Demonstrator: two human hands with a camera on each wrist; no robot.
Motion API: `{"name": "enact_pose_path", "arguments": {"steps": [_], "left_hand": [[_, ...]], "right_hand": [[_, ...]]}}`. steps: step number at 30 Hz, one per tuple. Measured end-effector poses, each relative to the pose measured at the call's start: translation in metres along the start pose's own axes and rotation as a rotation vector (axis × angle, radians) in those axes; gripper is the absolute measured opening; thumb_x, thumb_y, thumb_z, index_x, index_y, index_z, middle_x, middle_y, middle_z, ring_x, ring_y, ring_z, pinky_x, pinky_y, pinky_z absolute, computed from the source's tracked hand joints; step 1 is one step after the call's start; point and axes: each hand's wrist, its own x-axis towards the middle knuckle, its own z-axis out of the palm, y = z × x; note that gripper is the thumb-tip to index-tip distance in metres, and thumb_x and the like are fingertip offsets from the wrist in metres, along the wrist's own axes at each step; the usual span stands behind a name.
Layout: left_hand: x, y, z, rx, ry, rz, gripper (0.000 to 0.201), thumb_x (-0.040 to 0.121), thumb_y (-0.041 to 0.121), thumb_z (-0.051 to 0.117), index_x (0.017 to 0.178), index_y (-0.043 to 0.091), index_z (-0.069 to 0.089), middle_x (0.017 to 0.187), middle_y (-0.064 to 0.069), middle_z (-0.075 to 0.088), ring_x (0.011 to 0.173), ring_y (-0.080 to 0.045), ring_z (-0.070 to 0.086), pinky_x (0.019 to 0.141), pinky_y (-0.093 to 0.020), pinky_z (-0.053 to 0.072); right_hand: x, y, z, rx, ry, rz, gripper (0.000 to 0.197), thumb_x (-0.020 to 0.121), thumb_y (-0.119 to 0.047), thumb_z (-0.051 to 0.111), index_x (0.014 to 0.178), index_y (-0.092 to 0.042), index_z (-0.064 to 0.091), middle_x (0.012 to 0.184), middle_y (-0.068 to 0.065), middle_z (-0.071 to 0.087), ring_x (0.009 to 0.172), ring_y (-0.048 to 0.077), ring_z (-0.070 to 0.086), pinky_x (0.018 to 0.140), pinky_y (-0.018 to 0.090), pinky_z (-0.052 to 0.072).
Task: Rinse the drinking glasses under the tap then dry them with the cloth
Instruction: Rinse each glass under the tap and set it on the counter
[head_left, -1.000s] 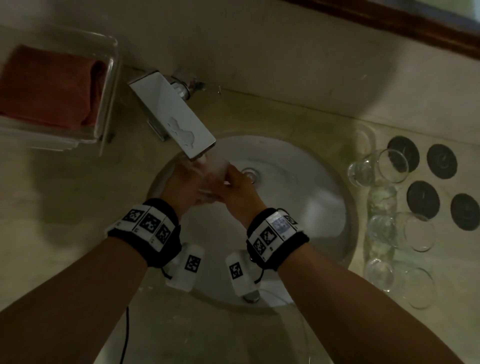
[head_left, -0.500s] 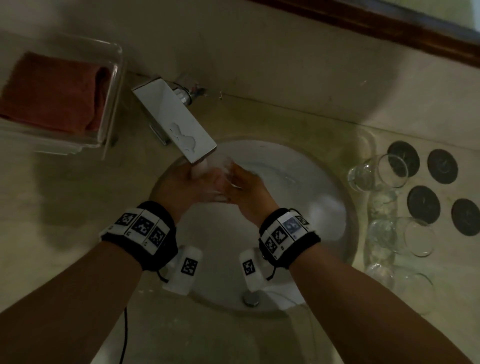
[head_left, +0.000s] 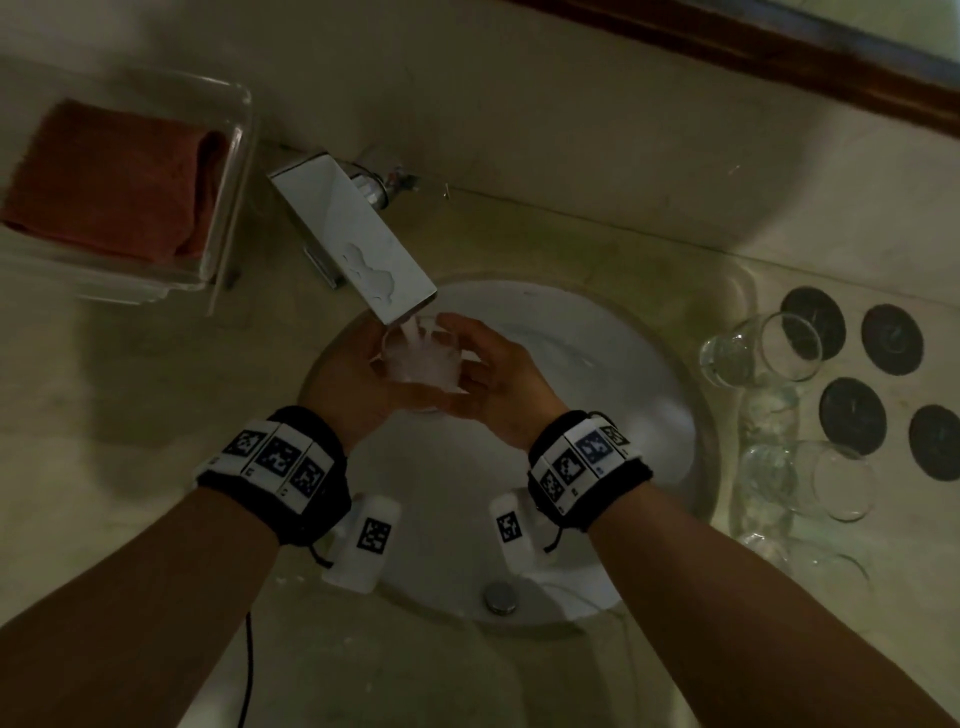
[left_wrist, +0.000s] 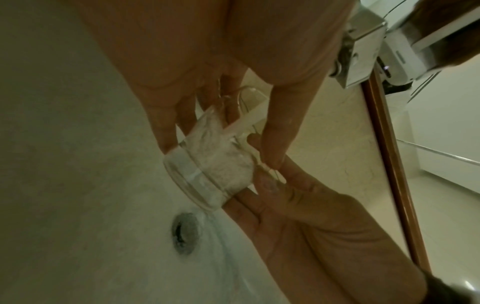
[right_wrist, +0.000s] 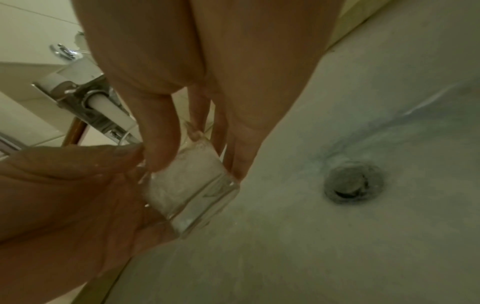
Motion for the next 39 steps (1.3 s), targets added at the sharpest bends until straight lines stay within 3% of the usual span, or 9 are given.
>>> {"name": "enact_pose_path", "arguments": {"steps": [3,7,12,22,26,29,32,36,39], "left_hand": [[-0.003,0.005,0.002,-0.038,0.059,-0.041,0.058,0.073,0.008,0.085,0.110,0.044,0.058,0.110,0.012,0.067,0.098,-0.001,0.067,0.078,-0.023,0.057],[-0.007,0.012,0.007,-0.093,0.082,-0.285,0.019,0.085,0.030,0.075,0.100,0.020,0.071,0.101,-0.007,0.075,0.077,-0.015,0.074,0.063,-0.030,0.060],[-0.006,-0.001,0.002,-0.035,0.074,-0.518,0.046,0.083,0.051,0.071,0.092,0.007,0.076,0.100,-0.017,0.076,0.094,-0.033,0.071,0.091,-0.044,0.057],[-0.018,-0.010,-0.003,0.327,-0.042,-0.553,0.059,0.077,0.063,0.071,0.093,0.007,0.079,0.097,-0.005,0.078,0.066,-0.016,0.064,0.052,-0.021,0.044],[-0.025,-0.007,-0.003,0.330,-0.045,-0.491,0.055,0.075,0.055,0.078,0.086,0.002,0.076,0.096,-0.004,0.076,0.088,-0.022,0.070,0.081,-0.033,0.058],[-0.032,-0.002,-0.001,0.403,-0.044,-0.385,0.050,0.076,0.050,0.079,0.074,0.002,0.064,0.082,-0.008,0.064,0.082,-0.023,0.062,0.083,-0.037,0.054],[-0.042,0.000,0.000,0.329,0.059,-0.372,0.054,0.066,0.047,0.088,0.100,0.008,0.071,0.112,-0.003,0.067,0.107,-0.020,0.064,0.101,-0.041,0.051],[-0.052,0.006,0.005,0.217,0.096,-0.341,0.092,0.031,0.062,0.084,0.108,0.014,0.070,0.116,-0.004,0.070,0.107,-0.021,0.067,0.100,-0.040,0.053],[-0.057,0.007,0.007,0.252,0.105,-0.307,0.089,0.027,0.065,0.082,0.103,0.019,0.071,0.110,-0.002,0.073,0.104,-0.019,0.069,0.099,-0.039,0.054]], "right_hand": [[0.003,-0.003,-0.003,-0.037,0.057,0.012,0.064,0.084,0.004,0.074,0.139,-0.017,0.051,0.125,-0.006,0.057,0.113,0.024,0.065,0.097,0.040,0.056],[0.010,-0.009,-0.008,-0.154,0.052,0.116,0.058,0.079,-0.031,0.081,0.132,-0.022,0.060,0.114,0.005,0.068,0.098,0.022,0.070,0.090,0.041,0.059],[0.014,-0.033,-0.018,-0.255,0.043,0.186,0.043,0.092,-0.033,0.070,0.130,-0.015,0.059,0.096,0.002,0.074,0.083,0.017,0.070,0.074,0.033,0.053],[0.036,-0.110,-0.016,-0.324,0.220,-0.216,0.054,0.092,-0.016,0.069,0.143,-0.015,0.051,0.130,-0.009,0.056,0.101,0.010,0.064,0.090,0.033,0.057],[0.038,-0.116,-0.011,-0.370,0.243,-0.220,0.049,0.092,-0.015,0.067,0.139,-0.016,0.056,0.126,-0.009,0.060,0.099,0.007,0.064,0.101,0.041,0.054],[0.035,-0.118,-0.011,-0.372,0.247,-0.210,0.038,0.092,-0.013,0.065,0.130,-0.019,0.063,0.119,-0.008,0.063,0.107,0.013,0.064,0.103,0.043,0.052],[0.029,-0.119,-0.009,-0.322,0.208,-0.236,0.029,0.094,-0.006,0.062,0.116,-0.023,0.067,0.106,-0.012,0.066,0.100,0.007,0.063,0.094,0.030,0.052],[0.022,-0.119,-0.005,-0.308,0.190,-0.243,0.035,0.095,-0.003,0.062,0.129,-0.010,0.065,0.121,0.002,0.068,0.096,0.000,0.060,0.086,0.017,0.048],[0.015,-0.119,-0.003,-0.290,0.133,-0.233,0.039,0.097,-0.002,0.059,0.129,-0.024,0.061,0.125,-0.008,0.060,0.110,0.004,0.059,0.093,0.019,0.048]]}}
